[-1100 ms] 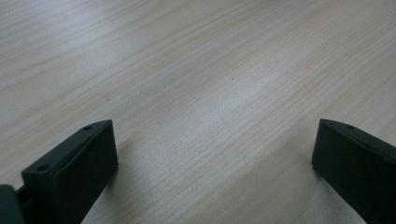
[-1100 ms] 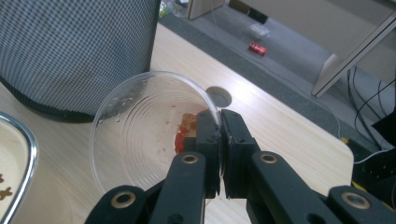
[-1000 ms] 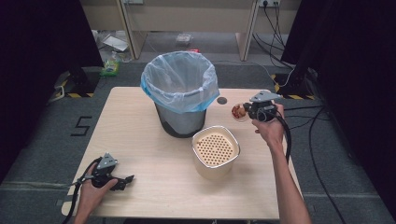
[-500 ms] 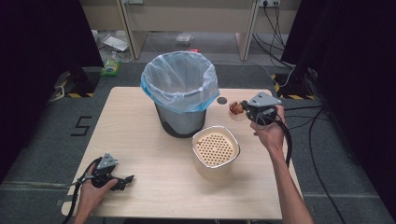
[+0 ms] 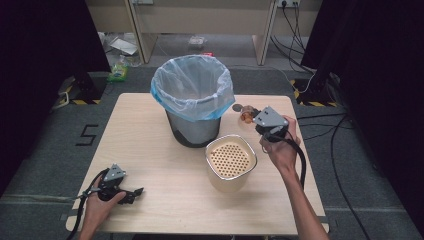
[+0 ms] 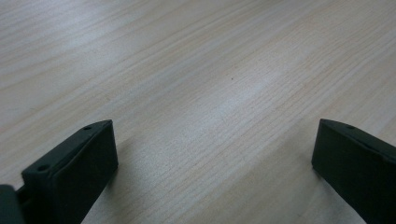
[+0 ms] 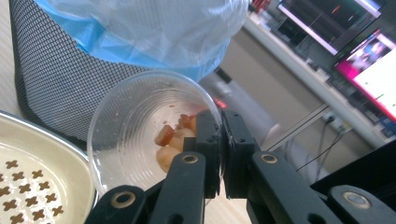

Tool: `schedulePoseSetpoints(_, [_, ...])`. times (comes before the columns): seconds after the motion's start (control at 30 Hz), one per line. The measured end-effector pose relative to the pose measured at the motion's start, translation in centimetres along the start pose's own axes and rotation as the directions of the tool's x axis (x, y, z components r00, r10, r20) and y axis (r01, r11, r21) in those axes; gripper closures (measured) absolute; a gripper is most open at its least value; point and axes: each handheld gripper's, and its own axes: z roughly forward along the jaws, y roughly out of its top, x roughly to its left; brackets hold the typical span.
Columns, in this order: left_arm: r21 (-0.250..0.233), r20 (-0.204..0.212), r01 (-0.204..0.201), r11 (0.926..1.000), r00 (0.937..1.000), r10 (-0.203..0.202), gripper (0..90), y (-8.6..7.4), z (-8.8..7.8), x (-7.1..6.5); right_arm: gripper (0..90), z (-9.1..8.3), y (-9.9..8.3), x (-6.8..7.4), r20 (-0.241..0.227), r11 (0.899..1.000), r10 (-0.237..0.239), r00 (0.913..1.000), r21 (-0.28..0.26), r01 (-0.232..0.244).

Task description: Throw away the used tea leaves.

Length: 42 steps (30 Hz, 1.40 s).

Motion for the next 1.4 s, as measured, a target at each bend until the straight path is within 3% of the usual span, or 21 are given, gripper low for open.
schedulePoseSetpoints(0.1, [0.000, 0.000, 0.000, 1.0000, 1.0000, 0.000, 0.0, 0.0, 0.0, 0.0, 87.2, -0.3, 0.3, 0.9, 0.042, 0.998, -0.052, 0.9978, -0.024, 0.053])
schedulePoseSetpoints(0.2, [0.001, 0.000, -0.001, 1.0000, 1.0000, 0.001, 0.0, 0.0, 0.0, 0.0, 87.2, -0.6, 0.7, 2.3, 0.110, 0.987, -0.153, 0.9822, -0.038, 0.158])
schedulePoseSetpoints(0.33, [0.000, 0.000, -0.001, 1.0000, 1.0000, 0.001, 0.0, 0.0, 0.0, 0.0, 87.3, -0.8, 0.8, 4.7, 0.196, 0.950, -0.300, 0.9335, -0.032, 0.312])
schedulePoseSetpoints(0.37, [0.000, 0.000, 0.000, 1.0000, 1.0000, 0.000, 0.0, 0.0, 0.0, 0.0, 87.3, -1.0, 0.7, 5.6, 0.223, 0.932, -0.344, 0.9121, -0.041, 0.361])
schedulePoseSetpoints(0.43, [0.000, 0.000, -0.001, 1.0000, 1.0000, 0.001, 0.0, 0.0, 0.0, 0.0, 87.3, -1.1, 0.7, 6.0, 0.237, 0.929, -0.347, 0.9075, -0.047, 0.367])
schedulePoseSetpoints(0.53, [0.000, 0.000, 0.000, 1.0000, 1.0000, 0.000, 0.0, 0.0, 0.0, 0.0, 87.4, -1.5, 0.3, 6.8, 0.291, 0.914, -0.367, 0.8836, -0.064, 0.400])
schedulePoseSetpoints(0.6, [0.000, 0.000, 0.000, 1.0000, 1.0000, 0.000, 0.0, 0.0, 0.0, 0.0, 87.4, -1.7, -0.1, 7.3, 0.322, 0.892, -0.404, 0.8563, -0.069, 0.446])
schedulePoseSetpoints(0.63, [0.000, 0.000, -0.001, 1.0000, 1.0000, 0.001, 0.0, 0.0, 0.0, 0.0, 87.4, -1.7, -0.1, 7.3, 0.322, 0.892, -0.404, 0.8563, -0.069, 0.446])
schedulePoseSetpoints(0.67, [0.000, 0.000, 0.000, 1.0000, 1.0000, 0.000, 0.0, 0.0, 0.0, 0.0, 87.4, -1.9, -0.5, 7.7, 0.343, 0.885, -0.408, 0.8460, -0.080, 0.459])
schedulePoseSetpoints(0.7, [0.000, 0.000, -0.001, 1.0000, 1.0000, 0.001, 0.0, 0.0, 0.0, 0.0, 87.4, -2.0, -0.6, 8.0, 0.364, 0.873, -0.423, 0.8294, -0.080, 0.481])
schedulePoseSetpoints(0.77, [0.000, 0.000, 0.000, 1.0000, 1.0000, 0.000, 0.0, 0.0, 0.0, 0.0, 87.4, -2.2, -0.8, 8.3, 0.380, 0.866, -0.426, 0.8211, -0.093, 0.492])
schedulePoseSetpoints(0.8, [0.000, 0.000, -0.001, 1.0000, 1.0000, 0.001, 0.0, 0.0, 0.0, 0.0, 87.4, -2.6, -0.8, 8.8, 0.404, 0.848, -0.446, 0.7989, -0.096, 0.521])
schedulePoseSetpoints(0.97, [0.000, 0.000, -0.001, 1.0000, 1.0000, 0.001, 0.0, 0.0, 0.0, 0.0, 87.5, -2.5, -1.2, 9.2, 0.440, 0.837, -0.446, 0.7793, -0.102, 0.537])
schedulePoseSetpoints(1.1, [0.000, 0.000, -0.001, 1.0000, 1.0000, 0.001, 0.0, 0.0, 0.0, 0.0, 87.9, -2.7, -1.4, 10.0, 0.501, 0.800, -0.452, 0.7378, -0.139, 0.584])
schedulePoseSetpoints(1.13, [0.000, 0.000, -0.001, 1.0000, 1.0000, 0.001, 0.0, 0.0, 0.0, 0.0, 87.9, -2.5, -1.3, 10.1, 0.516, 0.777, -0.484, 0.7065, -0.118, 0.618])
schedulePoseSetpoints(1.17, [0.001, 0.000, -0.001, 1.0000, 1.0000, 0.001, 0.0, 0.0, 0.0, 0.0, 87.8, -2.2, -1.3, 10.1, 0.514, 0.779, -0.489, 0.7052, -0.107, 0.618])
schedulePoseSetpoints(1.2, [0.000, 0.000, -0.001, 1.0000, 1.0000, 0.001, 0.0, 0.0, 0.0, 0.0, 87.8, -2.0, -1.4, 10.0, 0.512, 0.794, -0.466, 0.7214, -0.118, 0.597])
schedulePoseSetpoints(1.23, [0.001, 0.000, -0.001, 1.0000, 1.0000, 0.001, 0.0, 0.0, 0.0, 0.0, 87.8, -1.9, -1.4, 10.0, 0.509, 0.799, -0.467, 0.7232, -0.108, 0.592])
schedulePoseSetpoints(1.27, [0.001, -0.001, -0.002, 1.0000, 1.0000, 0.002, 0.0, 0.0, 0.0, 0.0, 87.8, -1.8, -1.5, 10.1, 0.513, 0.792, -0.475, 0.7152, -0.105, 0.601])
schedulePoseSetpoints(1.3, [0.001, -0.001, -0.002, 1.0000, 1.0000, 0.002, 0.0, 0.0, 0.0, 0.0, 87.8, -1.8, -1.6, 10.1, 0.511, 0.797, -0.469, 0.7205, -0.107, 0.595])
schedulePoseSetpoints(1.4, [0.000, 0.000, -0.001, 1.0000, 1.0000, 0.001, 0.0, 0.0, 0.0, 0.0, 87.8, -1.8, -1.9, 10.3, 0.517, 0.798, -0.467, 0.7171, -0.102, 0.594])
